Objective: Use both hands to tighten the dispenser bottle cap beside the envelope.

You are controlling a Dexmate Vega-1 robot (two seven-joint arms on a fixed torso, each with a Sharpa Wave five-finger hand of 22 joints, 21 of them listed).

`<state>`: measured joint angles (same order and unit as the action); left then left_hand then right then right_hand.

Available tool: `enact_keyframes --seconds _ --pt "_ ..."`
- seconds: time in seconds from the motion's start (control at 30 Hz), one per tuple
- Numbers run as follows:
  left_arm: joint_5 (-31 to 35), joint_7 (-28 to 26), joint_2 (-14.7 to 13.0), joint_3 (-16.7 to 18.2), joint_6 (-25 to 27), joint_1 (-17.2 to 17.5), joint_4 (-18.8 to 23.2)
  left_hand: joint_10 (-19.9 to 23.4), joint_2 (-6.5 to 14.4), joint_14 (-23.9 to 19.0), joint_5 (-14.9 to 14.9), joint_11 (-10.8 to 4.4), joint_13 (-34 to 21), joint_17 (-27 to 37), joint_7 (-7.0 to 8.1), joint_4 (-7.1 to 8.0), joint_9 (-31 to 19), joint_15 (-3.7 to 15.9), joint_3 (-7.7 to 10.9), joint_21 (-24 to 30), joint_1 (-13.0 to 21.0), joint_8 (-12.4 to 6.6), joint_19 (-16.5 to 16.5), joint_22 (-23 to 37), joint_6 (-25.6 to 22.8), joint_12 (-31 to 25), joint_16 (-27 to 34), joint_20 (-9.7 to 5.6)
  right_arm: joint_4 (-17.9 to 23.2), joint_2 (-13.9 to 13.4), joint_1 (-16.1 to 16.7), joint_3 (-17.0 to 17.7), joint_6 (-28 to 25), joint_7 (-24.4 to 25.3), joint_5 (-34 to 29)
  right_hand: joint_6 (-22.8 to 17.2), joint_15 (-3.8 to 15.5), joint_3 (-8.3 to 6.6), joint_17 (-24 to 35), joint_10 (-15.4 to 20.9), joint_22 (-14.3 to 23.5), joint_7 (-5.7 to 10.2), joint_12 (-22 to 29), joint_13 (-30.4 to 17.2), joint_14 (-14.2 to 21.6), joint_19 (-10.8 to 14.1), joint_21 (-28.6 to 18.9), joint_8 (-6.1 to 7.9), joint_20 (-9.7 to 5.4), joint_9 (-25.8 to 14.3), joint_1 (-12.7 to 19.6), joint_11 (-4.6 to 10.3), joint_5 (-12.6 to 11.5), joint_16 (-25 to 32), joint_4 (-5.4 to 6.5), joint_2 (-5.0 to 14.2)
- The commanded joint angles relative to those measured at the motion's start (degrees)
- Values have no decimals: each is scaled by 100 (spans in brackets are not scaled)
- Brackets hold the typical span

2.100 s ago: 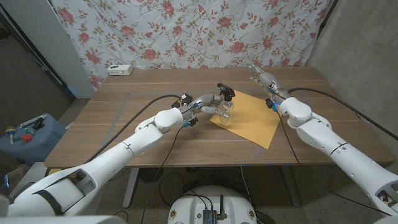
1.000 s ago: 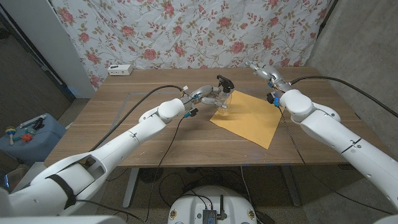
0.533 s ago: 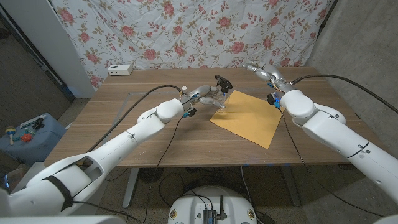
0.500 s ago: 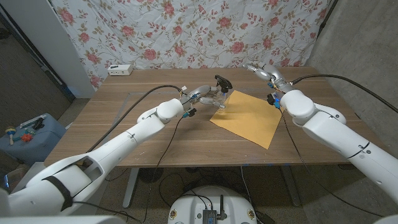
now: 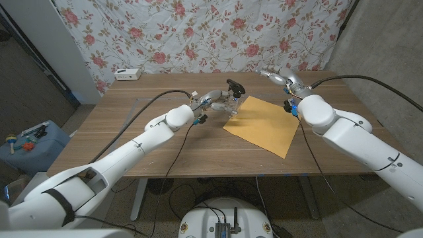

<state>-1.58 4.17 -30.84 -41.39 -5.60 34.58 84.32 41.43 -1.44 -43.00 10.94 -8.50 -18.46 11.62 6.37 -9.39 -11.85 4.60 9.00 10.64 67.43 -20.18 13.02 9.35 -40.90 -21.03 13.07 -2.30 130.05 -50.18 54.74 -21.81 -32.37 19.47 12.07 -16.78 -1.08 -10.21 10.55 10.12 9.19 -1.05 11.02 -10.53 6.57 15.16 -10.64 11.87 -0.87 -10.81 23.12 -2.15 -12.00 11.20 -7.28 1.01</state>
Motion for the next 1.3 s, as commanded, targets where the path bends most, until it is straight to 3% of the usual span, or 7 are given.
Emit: enact_keyframes --seconds 0.03,0.5,0.83,0.93,1.1,1.3 --pt "132 -204 -59 39 216 66 178 201 597 -72 -23 -128 -502 10 -92 168 -33 604 205 -13 -112 -46 55 9 -666 -30 -5 -700 587 -20 -281 -395 -1192 160 -332 -178 -69 4 10 80 35 -17 36 -26 44 1 -1 65 52 -18 15 -9 43 14 -53 -87" --pt "298 -399 119 -57 184 -27 -26 230 598 -95 -33 -120 -539 2 -83 164 -34 605 233 -12 -138 -63 62 9 -684 -32 -24 -698 970 97 -952 -1224 -2486 175 -866 -732 -110 33 17 274 32 -68 79 -35 128 -102 20 224 81 -52 -6 -103 26 31 -78 -213" --pt "378 -544 279 -119 99 -99 -235 237 608 -117 -35 -113 -565 1 -95 156 -35 606 261 -12 -144 -75 67 9 -693 -26 -32 -690 1065 72 -1355 -1688 -2823 65 -1192 -918 -127 54 21 272 33 -142 65 -38 134 -133 24 288 110 -86 -47 -164 40 28 -65 -251" --pt "438 -546 302 -163 62 -148 -308 253 619 -117 -36 -115 -573 9 -94 158 -35 600 266 -12 -148 -75 70 9 -690 -30 -29 -692 1096 83 -1628 -1974 -3135 -44 -1345 -928 -136 60 22 278 33 -143 65 -39 142 -137 23 291 120 -93 -60 -175 45 30 -61 -260" --pt "450 -532 334 -185 58 -196 -385 266 629 -144 -38 -137 -587 12 -83 151 -36 601 283 -11 -145 -89 73 9 -711 -30 -23 -696 1107 160 -2337 -2780 -3862 -229 -1712 -956 -116 90 29 287 38 -148 61 -41 189 -42 -18 302 157 -118 -129 -179 66 47 -33 -290" --pt "465 -518 381 -215 -5 -269 -513 268 636 -146 -42 -117 -603 8 -100 150 -38 592 300 -12 -154 -91 73 9 -701 -25 -34 -689 986 225 -2781 -3254 -4103 -347 -1850 -1058 -95 119 36 314 44 -158 64 -44 236 13 -38 341 147 -141 -203 -180 90 62 -4 -315"
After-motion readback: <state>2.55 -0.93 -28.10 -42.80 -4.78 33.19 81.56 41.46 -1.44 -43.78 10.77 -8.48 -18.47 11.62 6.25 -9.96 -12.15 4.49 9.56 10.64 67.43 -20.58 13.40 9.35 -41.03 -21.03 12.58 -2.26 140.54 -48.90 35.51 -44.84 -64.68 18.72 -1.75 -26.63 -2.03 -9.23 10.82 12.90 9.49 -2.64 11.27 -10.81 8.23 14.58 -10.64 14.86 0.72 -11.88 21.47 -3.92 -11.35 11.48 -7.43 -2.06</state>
